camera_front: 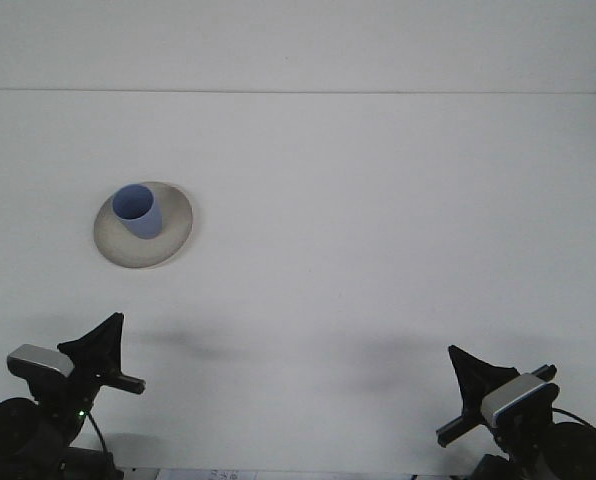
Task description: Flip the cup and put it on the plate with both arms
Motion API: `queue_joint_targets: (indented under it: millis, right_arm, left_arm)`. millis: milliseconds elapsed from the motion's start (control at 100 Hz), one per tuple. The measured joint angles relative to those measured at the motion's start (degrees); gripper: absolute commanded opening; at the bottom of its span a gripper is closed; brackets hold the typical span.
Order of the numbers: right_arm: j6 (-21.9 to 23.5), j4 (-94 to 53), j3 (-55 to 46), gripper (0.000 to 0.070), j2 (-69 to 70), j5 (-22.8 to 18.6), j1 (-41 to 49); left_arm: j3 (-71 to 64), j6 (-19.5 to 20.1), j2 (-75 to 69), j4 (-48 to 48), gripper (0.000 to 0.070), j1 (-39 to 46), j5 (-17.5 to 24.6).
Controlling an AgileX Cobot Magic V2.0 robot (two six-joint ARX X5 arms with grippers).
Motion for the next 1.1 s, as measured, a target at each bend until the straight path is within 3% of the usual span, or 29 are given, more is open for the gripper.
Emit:
queue_joint_targets:
  millis: [100,240,540,700,1100]
  right_arm:
    - [0.0,0.0,0.0,0.0006,0.0,0.02,0.0]
    - [0.0,0.0,0.0,0.0006,0.0,0.0,0.0]
    - [0.0,0.02,0.0,0.0006,0.0,0.0,0.0]
    - [0.0,0.02,0.0,0.0006,0.0,0.02,0.0]
    - [0.0,0.02,0.0,0.0006,0.0,0.02,0.0]
  left_arm:
    - [-9.51,4.33,-3.17,7.41,0.0016,2.4,-5.53]
    - [-18.25,6.36,-5.9,11.98,0.0016,3.5,-11.69]
    - [-24.44,6.97,-6.19,16.63,0.0016,3.48,-12.44]
    - [-24.46,4.39,-6.29,18.1,0.0016,3.48,-12.57]
    - [-24.46,3.1,-6.29,18.01,0.0016,3.48,-12.57]
